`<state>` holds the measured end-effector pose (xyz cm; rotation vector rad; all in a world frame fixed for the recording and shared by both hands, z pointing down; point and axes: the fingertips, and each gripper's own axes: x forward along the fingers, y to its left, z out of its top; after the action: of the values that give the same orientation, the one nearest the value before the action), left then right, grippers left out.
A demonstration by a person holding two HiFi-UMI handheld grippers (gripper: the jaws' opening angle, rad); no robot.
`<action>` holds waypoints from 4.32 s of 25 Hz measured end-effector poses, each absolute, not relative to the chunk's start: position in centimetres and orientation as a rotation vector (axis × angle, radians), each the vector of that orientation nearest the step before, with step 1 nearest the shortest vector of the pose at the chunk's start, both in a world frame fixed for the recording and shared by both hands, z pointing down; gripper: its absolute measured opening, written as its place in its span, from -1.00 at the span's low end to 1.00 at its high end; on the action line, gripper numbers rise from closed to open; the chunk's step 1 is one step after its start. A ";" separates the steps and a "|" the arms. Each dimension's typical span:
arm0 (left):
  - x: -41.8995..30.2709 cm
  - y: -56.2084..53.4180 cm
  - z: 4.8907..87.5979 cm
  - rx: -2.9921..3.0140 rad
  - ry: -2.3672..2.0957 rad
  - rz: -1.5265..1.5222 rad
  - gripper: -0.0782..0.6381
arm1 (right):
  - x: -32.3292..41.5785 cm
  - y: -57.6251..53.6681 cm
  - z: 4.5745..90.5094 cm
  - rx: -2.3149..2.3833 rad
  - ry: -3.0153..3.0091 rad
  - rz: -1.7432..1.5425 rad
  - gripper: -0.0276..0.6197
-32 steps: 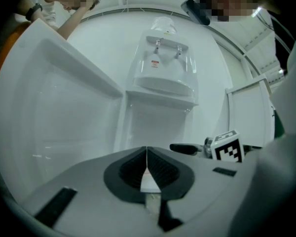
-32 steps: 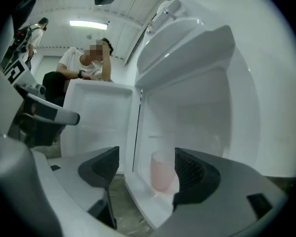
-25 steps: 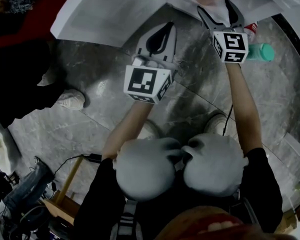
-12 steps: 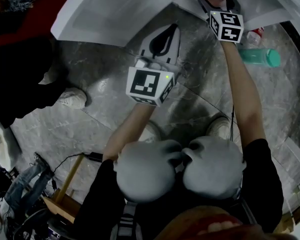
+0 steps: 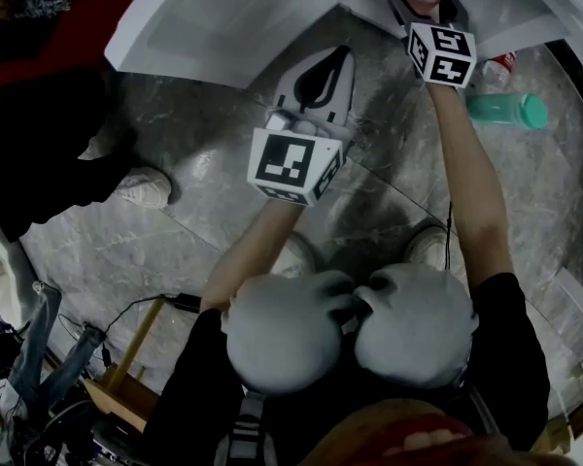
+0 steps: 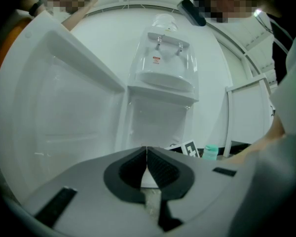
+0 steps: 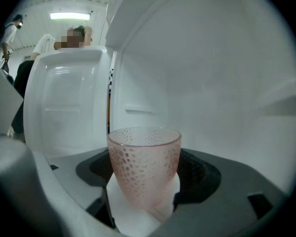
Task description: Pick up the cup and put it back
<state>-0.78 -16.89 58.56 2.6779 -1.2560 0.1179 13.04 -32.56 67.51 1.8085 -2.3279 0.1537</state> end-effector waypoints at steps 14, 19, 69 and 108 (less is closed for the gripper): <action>-0.7 -15.6 55.5 2.732 -1.282 0.085 -0.74 | 10.4 -21.4 56.5 1.724 -2.518 0.050 0.27; -0.6 -14.7 53.9 2.750 -1.282 0.053 -0.74 | 9.3 -16.7 52.8 1.707 -2.532 0.171 0.27; -4.6 -10.8 15.5 2.716 -1.352 0.197 -0.74 | 2.1 -10.6 13.2 1.273 -2.722 0.153 0.27; -4.1 -8.9 -24.1 2.718 -1.403 0.006 -0.74 | 2.7 -8.7 -26.3 1.355 -2.860 0.111 0.27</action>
<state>-4.07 -8.92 -24.14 2.7180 -1.4031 0.0062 2.68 -8.74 -26.29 1.3553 -2.8603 0.1110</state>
